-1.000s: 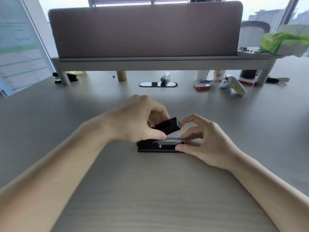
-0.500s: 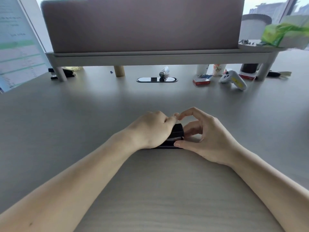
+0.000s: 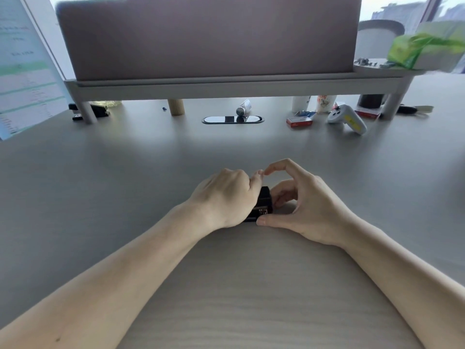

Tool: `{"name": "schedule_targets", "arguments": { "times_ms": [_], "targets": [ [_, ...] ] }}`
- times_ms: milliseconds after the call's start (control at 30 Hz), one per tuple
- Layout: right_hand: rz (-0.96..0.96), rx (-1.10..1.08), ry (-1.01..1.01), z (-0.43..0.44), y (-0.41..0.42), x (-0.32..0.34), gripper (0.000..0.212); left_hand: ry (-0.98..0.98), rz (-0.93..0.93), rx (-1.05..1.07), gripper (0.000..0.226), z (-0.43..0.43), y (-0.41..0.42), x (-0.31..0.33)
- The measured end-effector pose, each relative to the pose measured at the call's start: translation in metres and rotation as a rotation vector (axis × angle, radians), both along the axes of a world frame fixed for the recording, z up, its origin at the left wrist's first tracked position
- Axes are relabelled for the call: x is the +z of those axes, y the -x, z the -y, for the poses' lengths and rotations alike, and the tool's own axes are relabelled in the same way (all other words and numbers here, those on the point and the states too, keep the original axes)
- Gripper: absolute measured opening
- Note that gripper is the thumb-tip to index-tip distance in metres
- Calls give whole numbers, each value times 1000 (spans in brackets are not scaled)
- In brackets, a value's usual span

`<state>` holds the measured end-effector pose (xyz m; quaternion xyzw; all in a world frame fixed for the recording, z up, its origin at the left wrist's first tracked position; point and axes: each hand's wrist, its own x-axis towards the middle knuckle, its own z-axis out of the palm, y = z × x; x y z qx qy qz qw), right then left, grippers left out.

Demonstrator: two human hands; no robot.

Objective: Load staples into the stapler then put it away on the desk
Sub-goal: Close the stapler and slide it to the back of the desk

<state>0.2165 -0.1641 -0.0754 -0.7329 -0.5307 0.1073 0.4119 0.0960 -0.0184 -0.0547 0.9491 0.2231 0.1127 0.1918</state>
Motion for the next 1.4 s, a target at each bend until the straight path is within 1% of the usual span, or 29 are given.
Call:
{"name": "schedule_targets", "arguments": {
  "times_ms": [133,200,233,300,333,367,433,500,667,767,833,933,1100,1200,1400],
  "targets": [
    [16,-9,23,0,-1,-1,69,17,26,-42,69,1,0,2],
    [79,-27,44,0,-2,-2,70,43,115,-45,62,-3,6,7],
    [121,-37,52,2,-3,-2,73,52,170,-45,56,-7,13,10],
    [237,-36,106,6,-4,-1,88,60,242,-83,36,-18,31,16],
    [306,-24,164,8,-6,-1,99,53,241,-124,25,-25,42,18],
    [367,-8,245,11,-7,1,110,47,208,-161,19,-31,53,19],
    [424,15,420,13,-8,3,130,50,122,-208,29,-39,69,14],
    [429,20,530,13,-7,5,138,64,120,-230,32,-43,76,3],
    [483,35,556,10,-5,6,135,36,250,-169,35,-49,76,-8],
    [485,46,567,4,-7,6,130,10,359,-5,36,-66,67,-2],
    [488,55,565,-5,-9,7,127,-15,396,131,35,-88,52,2],
    [490,72,561,-24,-16,7,126,-61,388,265,33,-126,24,0],
    [508,97,543,-45,-29,6,122,-101,329,359,30,-172,-26,-15],
    [504,108,548,-47,-32,4,122,-94,333,381,29,-190,-51,-20],
    [502,116,575,-47,-34,4,122,-113,297,357,27,-208,-85,-18]
  ]
}}
